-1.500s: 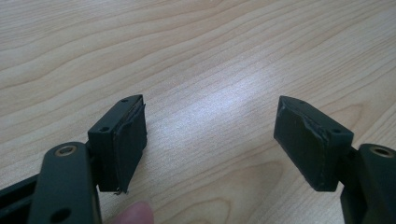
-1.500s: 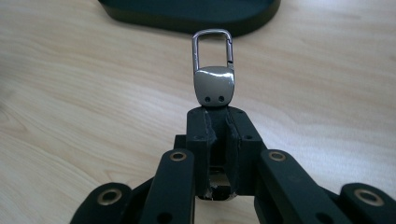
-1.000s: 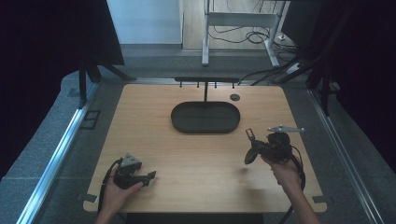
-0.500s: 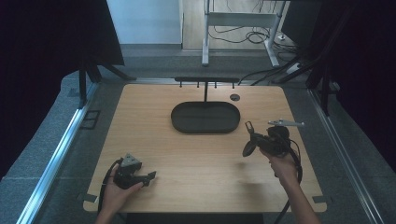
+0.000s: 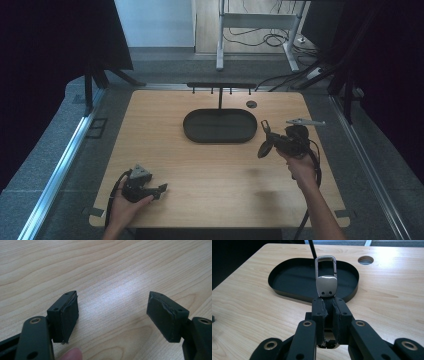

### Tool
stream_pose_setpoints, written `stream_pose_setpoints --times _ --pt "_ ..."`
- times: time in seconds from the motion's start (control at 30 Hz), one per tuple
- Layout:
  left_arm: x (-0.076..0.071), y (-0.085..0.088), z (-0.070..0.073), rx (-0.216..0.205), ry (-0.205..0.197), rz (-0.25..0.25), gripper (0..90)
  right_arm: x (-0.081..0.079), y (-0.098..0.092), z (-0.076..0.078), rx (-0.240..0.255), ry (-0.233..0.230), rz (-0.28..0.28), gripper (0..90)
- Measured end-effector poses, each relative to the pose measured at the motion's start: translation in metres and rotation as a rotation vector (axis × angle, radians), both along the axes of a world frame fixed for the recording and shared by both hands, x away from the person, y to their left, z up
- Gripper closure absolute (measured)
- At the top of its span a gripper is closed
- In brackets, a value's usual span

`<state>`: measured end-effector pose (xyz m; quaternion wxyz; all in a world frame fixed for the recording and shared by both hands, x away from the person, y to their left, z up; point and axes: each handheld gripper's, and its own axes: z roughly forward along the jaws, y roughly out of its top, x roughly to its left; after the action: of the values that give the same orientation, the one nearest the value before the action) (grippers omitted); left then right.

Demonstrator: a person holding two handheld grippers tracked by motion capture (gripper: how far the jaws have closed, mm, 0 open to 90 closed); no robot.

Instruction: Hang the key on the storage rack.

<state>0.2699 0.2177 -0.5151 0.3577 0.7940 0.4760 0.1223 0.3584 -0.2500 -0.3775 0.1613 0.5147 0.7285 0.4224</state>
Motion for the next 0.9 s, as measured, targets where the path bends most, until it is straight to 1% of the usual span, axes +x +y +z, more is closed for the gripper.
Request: stream_pose_setpoints --times 0.27,0.3,0.5,0.57,0.6,0.7,0.83,0.87,0.9 --pt "0.0 0.001 0.0 -0.005 -0.002 0.002 26.0 0.009 0.012 0.01 -0.032 -0.003 0.02 80.5" --pt "0.0 0.001 0.0 -0.005 -0.002 0.003 26.1 0.013 0.015 0.013 -0.046 -0.001 0.024 80.5" --pt "0.0 0.003 0.001 -0.005 0.0 0.003 26.1 0.027 0.022 0.018 -0.052 -0.002 0.023 80.5" --pt "0.0 0.003 0.001 -0.007 -0.001 0.004 26.1 0.028 0.023 0.019 -0.052 -0.001 0.025 80.5" --pt "0.0 0.003 0.001 -0.009 -0.003 0.006 26.1 0.034 0.026 0.02 -0.05 -0.004 0.026 80.5" --pt "0.0 0.003 0.001 -0.009 -0.003 0.005 26.1 0.04 0.029 0.021 -0.048 -0.009 0.022 80.5" --pt "0.0 0.004 0.002 -0.014 -0.002 0.011 26.1 0.048 0.031 0.024 -0.033 -0.014 0.012 80.5" --pt "0.0 0.004 0.002 -0.014 -0.002 0.011 26.1 0.048 0.031 0.024 -0.033 -0.014 0.012 80.5" --pt "0.0 0.004 0.002 -0.014 -0.001 0.01 26.1 0.053 0.032 0.025 -0.022 -0.016 0.006 80.5"
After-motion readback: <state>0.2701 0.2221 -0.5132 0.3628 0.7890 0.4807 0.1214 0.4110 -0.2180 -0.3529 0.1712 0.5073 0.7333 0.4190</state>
